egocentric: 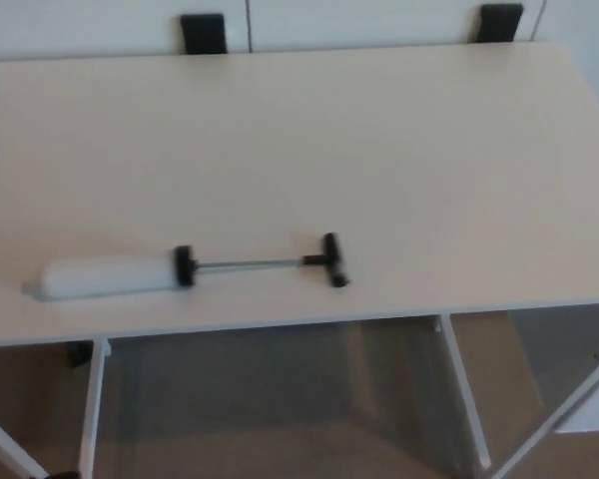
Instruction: The robot walks towards a desk on which an air pump is kept in the middle. It lifts it up and holds it with its left hand and uses its right hand to compress it by pushing its handle inwards.
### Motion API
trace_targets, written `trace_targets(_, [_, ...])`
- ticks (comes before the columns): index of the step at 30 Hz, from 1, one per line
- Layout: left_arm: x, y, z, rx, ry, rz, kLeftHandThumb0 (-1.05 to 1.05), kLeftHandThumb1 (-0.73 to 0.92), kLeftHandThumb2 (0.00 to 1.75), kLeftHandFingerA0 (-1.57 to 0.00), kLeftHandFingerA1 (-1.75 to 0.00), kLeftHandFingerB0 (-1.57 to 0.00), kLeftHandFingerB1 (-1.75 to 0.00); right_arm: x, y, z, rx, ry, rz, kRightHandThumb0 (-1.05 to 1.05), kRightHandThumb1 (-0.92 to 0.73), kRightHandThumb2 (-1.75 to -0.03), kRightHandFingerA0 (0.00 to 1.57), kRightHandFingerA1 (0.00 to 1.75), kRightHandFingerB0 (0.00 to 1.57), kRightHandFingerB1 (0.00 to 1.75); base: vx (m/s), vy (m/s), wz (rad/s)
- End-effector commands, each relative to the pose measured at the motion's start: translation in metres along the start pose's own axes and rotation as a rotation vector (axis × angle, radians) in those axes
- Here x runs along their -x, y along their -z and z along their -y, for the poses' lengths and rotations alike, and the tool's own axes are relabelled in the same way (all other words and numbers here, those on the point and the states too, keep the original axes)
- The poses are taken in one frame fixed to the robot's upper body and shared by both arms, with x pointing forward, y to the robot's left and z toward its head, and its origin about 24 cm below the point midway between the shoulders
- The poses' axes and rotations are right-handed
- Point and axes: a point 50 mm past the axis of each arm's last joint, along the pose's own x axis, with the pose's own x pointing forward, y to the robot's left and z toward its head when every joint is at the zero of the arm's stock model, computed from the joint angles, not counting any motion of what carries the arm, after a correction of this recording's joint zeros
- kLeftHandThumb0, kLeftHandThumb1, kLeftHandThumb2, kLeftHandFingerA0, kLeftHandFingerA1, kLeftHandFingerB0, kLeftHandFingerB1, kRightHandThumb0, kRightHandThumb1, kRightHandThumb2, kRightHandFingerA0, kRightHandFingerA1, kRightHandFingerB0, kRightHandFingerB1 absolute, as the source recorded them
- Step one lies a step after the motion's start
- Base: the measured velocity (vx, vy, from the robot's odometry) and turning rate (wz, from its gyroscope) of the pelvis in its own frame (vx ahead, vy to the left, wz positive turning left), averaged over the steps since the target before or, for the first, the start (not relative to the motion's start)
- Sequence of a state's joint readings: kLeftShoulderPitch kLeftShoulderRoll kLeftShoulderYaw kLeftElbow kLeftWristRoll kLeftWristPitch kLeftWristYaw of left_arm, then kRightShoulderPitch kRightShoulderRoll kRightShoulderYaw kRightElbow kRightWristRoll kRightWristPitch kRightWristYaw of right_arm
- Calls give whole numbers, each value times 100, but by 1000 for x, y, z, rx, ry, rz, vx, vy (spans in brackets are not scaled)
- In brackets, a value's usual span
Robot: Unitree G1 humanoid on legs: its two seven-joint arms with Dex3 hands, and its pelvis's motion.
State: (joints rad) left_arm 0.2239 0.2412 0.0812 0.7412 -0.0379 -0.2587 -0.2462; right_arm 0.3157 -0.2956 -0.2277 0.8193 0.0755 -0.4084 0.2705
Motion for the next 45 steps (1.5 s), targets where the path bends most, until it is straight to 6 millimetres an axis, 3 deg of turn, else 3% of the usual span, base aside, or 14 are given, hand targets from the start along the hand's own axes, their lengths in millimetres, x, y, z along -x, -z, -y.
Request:
trace_targets(1, [0, -6, -9, -44, -21, 19, -38, 70, 62, -42, -39, -32, -34, 0, -2, 3, 11, 3, 5, -58, -72, -61, 31, 40, 22, 33, 252, 435, 8])
trace_targets(9, [-1, -7, -9, -34, -16, 21, -37, 70, 62, -42, -39, -32, -33, -2, -2, 3, 10, 7, 5, -56, -72, -61, 32, 41, 22, 34, 146, 270, 0])
trace_targets(23, [-3, -11, -11, -55, -20, 24, -38, 69, 61, -42, -38, -32, -33, -3, -4, 1, 5, 3, 14, -58, -72, -61, 33, 41, 22, 34, -5, -143, 3])
trace_targets(45, [-8, -19, -12, -69, -13, 47, -39, 69, 61, -44, -39, -33, -33, -4, -6, -1, -7, 5, 15, -57, -72, -61, 32, 40, 23, 34, -6, 102, 0])
